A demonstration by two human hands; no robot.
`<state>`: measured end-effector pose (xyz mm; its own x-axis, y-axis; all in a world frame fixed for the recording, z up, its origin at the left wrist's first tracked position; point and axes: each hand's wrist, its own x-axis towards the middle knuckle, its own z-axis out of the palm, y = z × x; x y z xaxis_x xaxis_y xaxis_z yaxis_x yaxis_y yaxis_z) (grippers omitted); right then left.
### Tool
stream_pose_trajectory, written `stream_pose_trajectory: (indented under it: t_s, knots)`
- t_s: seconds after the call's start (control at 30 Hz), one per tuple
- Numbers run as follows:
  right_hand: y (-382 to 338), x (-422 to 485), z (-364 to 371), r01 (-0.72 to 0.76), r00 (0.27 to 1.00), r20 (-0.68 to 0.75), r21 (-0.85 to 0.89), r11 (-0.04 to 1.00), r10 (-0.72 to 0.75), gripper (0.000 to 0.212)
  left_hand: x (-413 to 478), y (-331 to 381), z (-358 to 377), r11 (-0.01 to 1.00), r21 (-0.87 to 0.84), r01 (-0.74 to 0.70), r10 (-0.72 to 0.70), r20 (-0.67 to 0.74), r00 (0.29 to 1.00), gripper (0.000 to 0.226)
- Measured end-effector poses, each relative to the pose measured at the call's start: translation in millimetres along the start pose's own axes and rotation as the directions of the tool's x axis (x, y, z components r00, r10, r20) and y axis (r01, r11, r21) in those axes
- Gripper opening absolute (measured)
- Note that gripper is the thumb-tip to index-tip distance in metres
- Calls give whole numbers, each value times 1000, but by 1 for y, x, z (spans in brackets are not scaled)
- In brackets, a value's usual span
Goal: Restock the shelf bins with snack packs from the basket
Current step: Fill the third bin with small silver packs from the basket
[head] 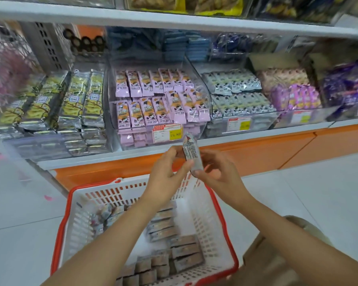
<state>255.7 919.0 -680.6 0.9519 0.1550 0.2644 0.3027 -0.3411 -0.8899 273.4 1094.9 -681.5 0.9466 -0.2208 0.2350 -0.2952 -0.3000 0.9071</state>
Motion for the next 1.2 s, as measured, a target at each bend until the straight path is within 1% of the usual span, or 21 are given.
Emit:
stream_pose_trajectory:
  t_s: [0.03, 0.07, 0.1, 0.13, 0.17, 0.2, 0.23, 0.27, 0.33, 0.43, 0.53, 0.63, 0.7, 0.8, 0.9, 0.97, 1.0, 1.03, 1.1, 1.13, 1.2]
  knots:
    - [-5, 5, -8, 17, 999, -32, -3, 1000, -17, 43, 6, 3, 0, 990, 120, -68, 75, -54, 996, 31]
    - [-11, 11, -18, 28, 997, -71, -9, 1000, -29, 42, 12, 5, -1, 957, 254, -139, 171, -108, 979, 38]
    - [-16, 18, -28, 33, 992, -118, -20, 999, -36, 41, 19, 7, -4, 903, 384, -192, 270, -160, 950, 41]
    - [-20, 28, -40, 35, 985, -166, -42, 999, -41, 38, 27, 7, -8, 843, 494, -214, 346, -193, 918, 42]
    - [-24, 39, -52, 33, 976, -213, -80, 996, -50, 36, 34, 8, -12, 783, 588, -203, 383, -198, 902, 46]
    - [-26, 53, -64, 27, 965, -254, -133, 991, -60, 33, 40, 7, -16, 718, 674, -176, 387, -175, 905, 52]
    - [-27, 67, -74, 16, 955, -288, -179, 984, -68, 32, 46, 2, -19, 651, 745, -146, 363, -136, 922, 58]
    - [-27, 82, -82, -1, 945, -319, -206, 979, -67, 30, 49, -3, -21, 592, 797, -122, 325, -98, 940, 64]
    - [-25, 114, -93, -46, 931, -361, -257, 965, -51, 28, 50, -15, -22, 508, 856, -98, 253, -40, 967, 73]
    - [-16, 163, -97, -126, 930, -367, -379, 917, -24, 26, 52, -24, -23, 433, 895, -106, 256, -9, 967, 79]
    - [-4, 202, -91, -170, 941, -338, -516, 839, -17, 28, 53, -26, -22, 418, 902, -109, 281, -14, 960, 80]
    - [11, 228, -81, -157, 953, -301, -614, 773, -45, 27, 54, -28, -23, 392, 912, -124, 289, 6, 957, 77]
    - [20, 239, -75, -142, 952, -296, -648, 748, -76, 23, 54, -29, -25, 382, 916, -126, 282, 15, 959, 78]
    - [36, 248, -70, -165, 948, -312, -646, 745, -60, 23, 55, -31, -26, 376, 916, -138, 283, 28, 959, 78]
    - [40, 248, -70, -167, 959, -281, -637, 753, -25, 23, 55, -31, -27, 373, 916, -146, 287, 36, 957, 84]
    - [30, 240, -73, -132, 962, -266, -641, 756, -58, 23, 55, -30, -27, 378, 914, -150, 285, 40, 958, 87]
    - [22, 233, -73, -126, 957, -281, -639, 759, -78, 23, 54, -29, -28, 387, 908, -158, 291, 42, 956, 87]
    - [13, 223, -73, -122, 947, -305, -626, 770, -98, 21, 54, -28, -29, 401, 900, -169, 303, 44, 952, 87]
    - [-5, 196, -66, -77, 928, -345, -549, 832, -141, 15, 49, -29, -32, 418, 886, -200, 337, 53, 940, 85]
    - [-14, 180, -60, -29, 923, -345, -498, 867, -168, 12, 43, -31, -34, 414, 883, -220, 351, 68, 934, 85]
    - [-28, 142, -45, 71, 935, -294, -395, 916, -199, 10, 25, -40, -38, 387, 882, -267, 386, 108, 916, 83]
